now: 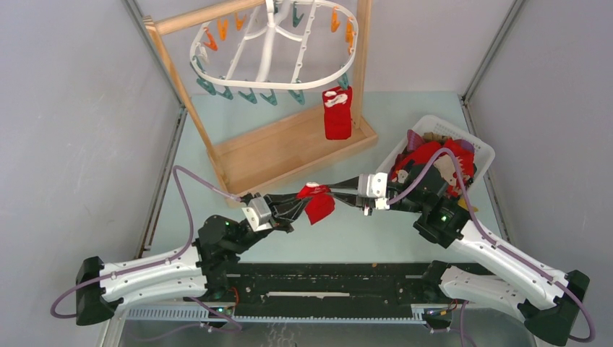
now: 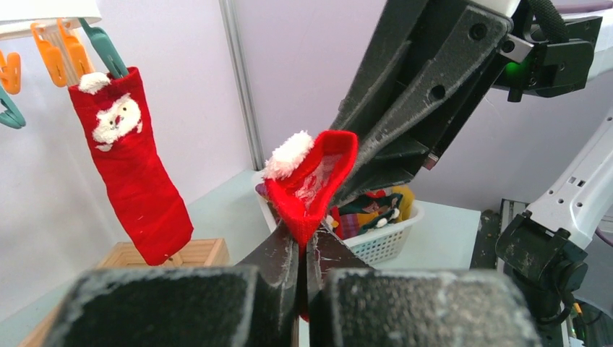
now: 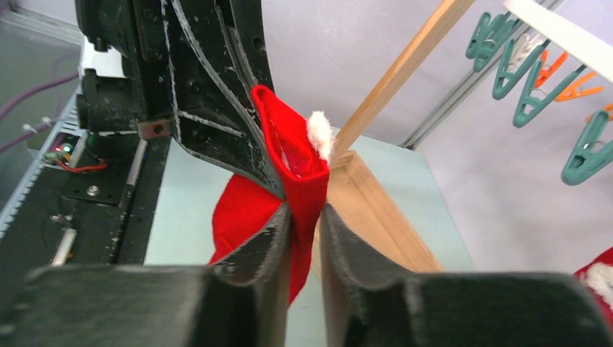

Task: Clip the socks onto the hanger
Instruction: Pick up the sock from the bin.

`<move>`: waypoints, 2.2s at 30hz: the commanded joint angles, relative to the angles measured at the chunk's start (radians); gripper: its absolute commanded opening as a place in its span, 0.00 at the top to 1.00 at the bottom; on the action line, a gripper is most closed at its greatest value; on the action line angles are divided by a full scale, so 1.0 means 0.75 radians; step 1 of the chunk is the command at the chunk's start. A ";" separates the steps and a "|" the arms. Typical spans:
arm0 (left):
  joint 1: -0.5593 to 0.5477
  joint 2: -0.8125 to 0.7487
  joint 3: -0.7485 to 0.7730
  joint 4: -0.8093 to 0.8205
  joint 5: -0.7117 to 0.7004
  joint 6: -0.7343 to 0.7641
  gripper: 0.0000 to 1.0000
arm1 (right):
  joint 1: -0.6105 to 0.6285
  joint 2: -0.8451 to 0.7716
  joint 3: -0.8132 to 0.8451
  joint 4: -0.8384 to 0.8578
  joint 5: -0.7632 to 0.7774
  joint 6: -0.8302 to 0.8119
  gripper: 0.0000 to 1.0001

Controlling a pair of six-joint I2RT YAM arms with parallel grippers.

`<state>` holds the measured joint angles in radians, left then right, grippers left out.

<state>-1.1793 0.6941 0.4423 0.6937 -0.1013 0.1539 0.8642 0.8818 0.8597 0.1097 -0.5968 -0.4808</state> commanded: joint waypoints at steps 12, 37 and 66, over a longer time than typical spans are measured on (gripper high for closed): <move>0.162 -0.197 -0.061 -0.137 -0.118 -0.380 0.20 | -0.159 -0.055 -0.022 -0.011 0.054 -0.078 0.97; 0.577 0.187 0.553 -0.779 0.728 -0.821 0.43 | -0.188 -0.044 -0.023 -0.182 -0.103 -0.504 0.94; 0.555 0.261 0.652 -0.863 0.628 -0.857 1.00 | -0.140 -0.047 -0.023 -0.199 -0.097 -0.407 0.74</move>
<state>-0.7528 0.9386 0.8665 0.0341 0.4652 -0.4725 0.7532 0.8547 0.8440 -0.0677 -0.6819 -0.8509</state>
